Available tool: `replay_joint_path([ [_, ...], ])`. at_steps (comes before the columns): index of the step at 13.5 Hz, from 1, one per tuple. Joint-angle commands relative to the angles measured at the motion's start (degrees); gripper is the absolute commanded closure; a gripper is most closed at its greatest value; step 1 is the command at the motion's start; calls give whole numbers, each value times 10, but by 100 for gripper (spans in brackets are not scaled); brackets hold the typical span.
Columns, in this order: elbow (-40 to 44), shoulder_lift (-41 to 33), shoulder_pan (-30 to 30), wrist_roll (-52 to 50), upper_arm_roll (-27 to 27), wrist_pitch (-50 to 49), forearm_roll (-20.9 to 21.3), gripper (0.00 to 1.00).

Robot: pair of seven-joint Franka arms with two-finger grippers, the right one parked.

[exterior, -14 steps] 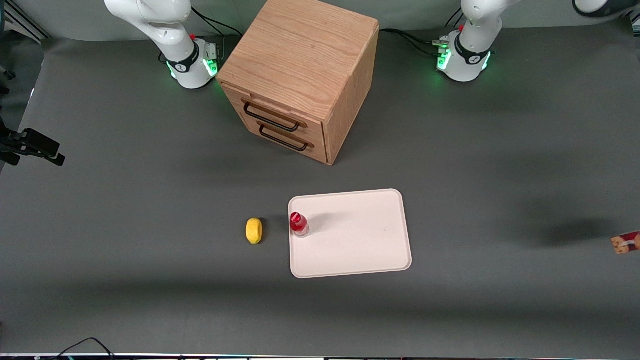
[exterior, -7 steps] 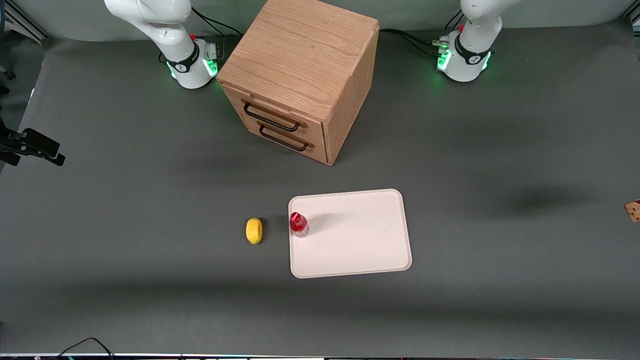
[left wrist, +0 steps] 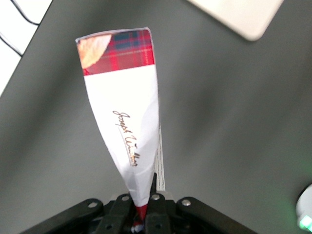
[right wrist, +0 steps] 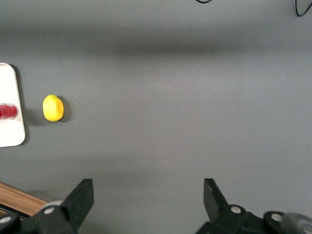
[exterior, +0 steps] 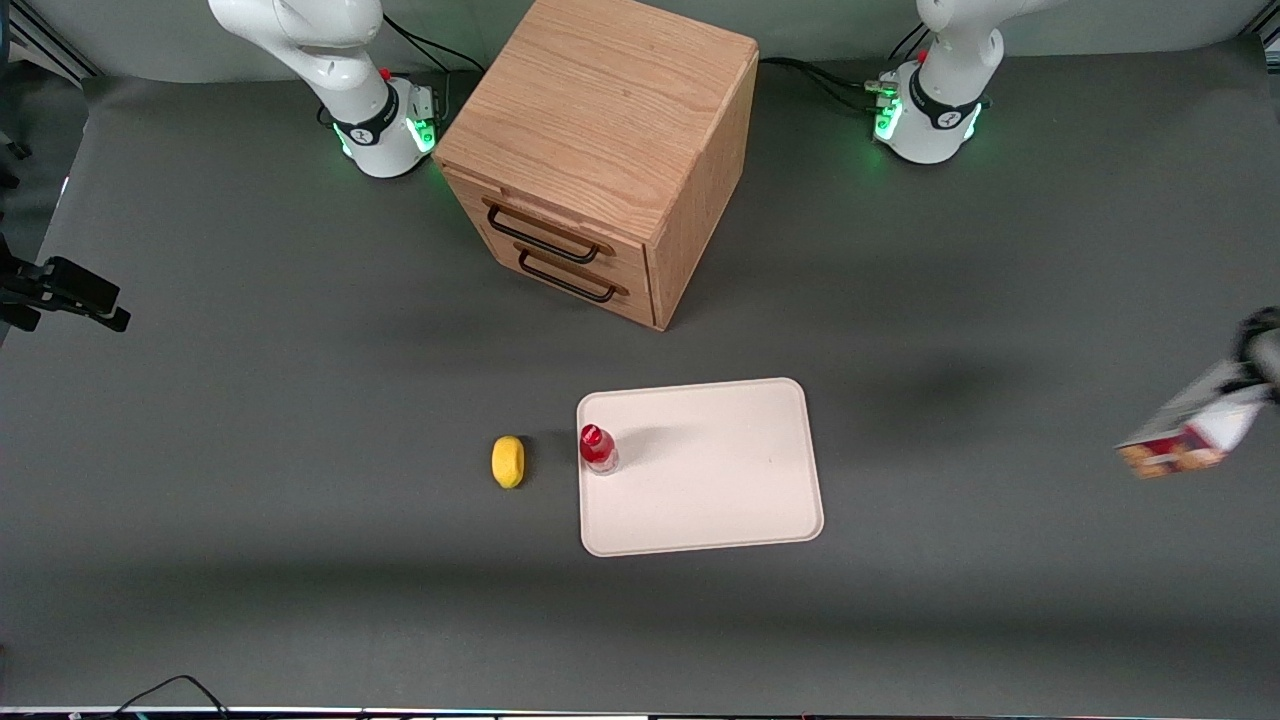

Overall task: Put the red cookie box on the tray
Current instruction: 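Carry the held cookie box over to the white tray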

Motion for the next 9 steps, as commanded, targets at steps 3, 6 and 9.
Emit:
replay_joint_path([
  [3, -50, -4, 2, -304, -116, 45, 46, 100],
  [6, -52, 26, 0, -491, -171, 52, 48, 100],
  [9, -71, 41, -26, -617, -183, 89, 51, 100],
])
